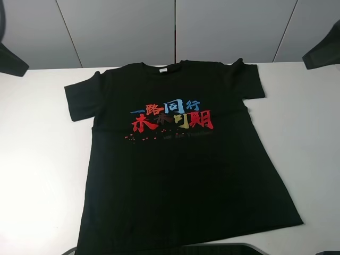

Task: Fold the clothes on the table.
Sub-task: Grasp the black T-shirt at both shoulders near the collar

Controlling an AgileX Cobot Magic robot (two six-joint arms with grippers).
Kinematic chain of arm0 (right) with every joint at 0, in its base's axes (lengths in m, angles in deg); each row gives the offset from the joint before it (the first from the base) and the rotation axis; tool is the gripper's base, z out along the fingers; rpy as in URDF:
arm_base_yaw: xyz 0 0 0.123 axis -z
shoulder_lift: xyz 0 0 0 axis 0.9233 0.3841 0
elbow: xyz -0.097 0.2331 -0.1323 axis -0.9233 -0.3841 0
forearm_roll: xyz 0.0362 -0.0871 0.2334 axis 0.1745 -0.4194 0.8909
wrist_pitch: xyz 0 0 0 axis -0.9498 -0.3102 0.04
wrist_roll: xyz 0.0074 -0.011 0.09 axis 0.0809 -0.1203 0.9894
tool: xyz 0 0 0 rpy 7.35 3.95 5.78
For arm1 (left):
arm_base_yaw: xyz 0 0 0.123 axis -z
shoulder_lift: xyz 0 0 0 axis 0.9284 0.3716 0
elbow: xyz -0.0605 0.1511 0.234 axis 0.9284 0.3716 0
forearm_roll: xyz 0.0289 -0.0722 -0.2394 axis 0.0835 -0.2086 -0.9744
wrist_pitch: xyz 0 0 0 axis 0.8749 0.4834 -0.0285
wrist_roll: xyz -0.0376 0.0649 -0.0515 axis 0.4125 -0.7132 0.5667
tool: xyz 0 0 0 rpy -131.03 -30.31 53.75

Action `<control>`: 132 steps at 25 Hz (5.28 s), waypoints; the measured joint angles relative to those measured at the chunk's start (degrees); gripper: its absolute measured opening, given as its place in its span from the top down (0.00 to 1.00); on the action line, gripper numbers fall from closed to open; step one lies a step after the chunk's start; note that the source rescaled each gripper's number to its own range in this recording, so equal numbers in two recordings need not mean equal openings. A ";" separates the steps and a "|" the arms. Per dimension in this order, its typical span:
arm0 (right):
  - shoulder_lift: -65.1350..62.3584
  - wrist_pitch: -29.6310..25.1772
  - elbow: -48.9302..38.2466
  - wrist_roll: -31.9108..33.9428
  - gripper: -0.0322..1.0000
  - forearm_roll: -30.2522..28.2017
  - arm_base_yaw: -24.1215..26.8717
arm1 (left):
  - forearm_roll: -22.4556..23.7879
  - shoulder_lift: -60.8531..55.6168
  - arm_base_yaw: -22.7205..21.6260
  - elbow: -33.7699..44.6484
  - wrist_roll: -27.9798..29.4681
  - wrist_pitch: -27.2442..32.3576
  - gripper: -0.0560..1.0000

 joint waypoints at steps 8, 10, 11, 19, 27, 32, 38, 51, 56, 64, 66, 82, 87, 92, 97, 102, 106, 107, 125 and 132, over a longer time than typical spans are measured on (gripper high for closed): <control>17.74 -1.38 7.93 -4.48 0.00 -0.12 -8.09 | 4.53 19.07 9.62 -0.17 -7.86 -6.84 0.01; 20.54 -1.38 8.88 -4.66 0.00 -0.13 -9.14 | 6.24 22.68 11.41 -0.17 -8.09 -9.42 0.01; 21.83 -1.38 9.12 -4.76 0.00 -0.13 -9.31 | 6.88 24.03 11.95 -0.17 -8.09 -10.85 0.01; 27.36 -0.72 9.11 -4.90 0.00 -1.16 -9.76 | 9.75 35.40 14.06 -4.59 -8.22 -13.92 0.01; 27.61 -0.15 9.11 -5.04 0.00 -1.31 -9.76 | 10.37 40.12 15.95 -7.19 -9.60 -13.92 0.01; 27.61 -0.15 9.11 -5.04 0.00 -1.30 -9.76 | 11.52 42.10 16.35 -7.19 -9.91 -13.66 0.01; 27.61 -0.12 9.11 -5.04 0.00 -1.17 -9.76 | 12.99 43.76 16.35 -7.28 -9.91 -14.60 0.01; 27.61 -0.02 9.11 -5.04 0.00 0.11 -9.76 | 14.94 46.13 16.35 -7.86 -8.85 -14.83 0.05; 27.61 -0.02 9.11 -5.04 0.00 0.11 -9.76 | 14.94 46.13 16.35 -7.86 -8.67 -16.00 0.53; 27.87 0.40 9.11 -5.78 0.00 0.24 -9.76 | 14.94 46.13 16.45 -7.86 -8.53 -18.59 0.95; 28.45 0.79 9.11 -5.91 0.00 0.24 -9.76 | 14.94 46.13 16.45 -7.86 -8.53 -18.59 0.95; 45.96 0.63 22.32 -7.44 0.00 -11.11 -12.57 | 15.05 46.13 16.45 -7.86 -8.43 -18.59 0.95; 50.68 0.40 23.94 -17.23 0.00 -12.24 -14.15 | 15.05 46.13 16.45 -7.86 -8.43 -18.59 0.95; 52.44 3.79 23.94 -22.66 0.00 -13.44 -14.38 | 15.05 46.13 16.45 -7.86 -8.43 -18.59 0.95; 53.95 5.39 23.94 -24.24 0.00 -13.55 -14.38 | 15.05 46.13 16.45 -7.86 -8.43 -18.59 0.95; 56.13 5.61 23.94 -24.92 0.00 -13.55 -14.38 | 15.05 46.13 16.45 -7.86 -8.43 -18.59 0.95; 56.36 5.71 23.94 -25.83 0.00 -13.55 -14.38 | 15.05 46.13 16.45 -7.86 -8.43 -18.59 0.95; 56.45 5.71 23.94 -25.86 0.00 -13.55 -14.38 | 15.05 46.13 16.45 -7.86 -8.43 -18.59 0.95; 57.36 6.79 23.94 -25.66 0.74 -15.11 -14.38 | 14.94 46.13 16.45 -7.86 -8.43 -18.59 0.95; 57.36 8.93 23.94 -22.40 0.96 -15.11 -14.38 | 14.94 46.13 16.45 -7.86 -8.39 -18.59 0.95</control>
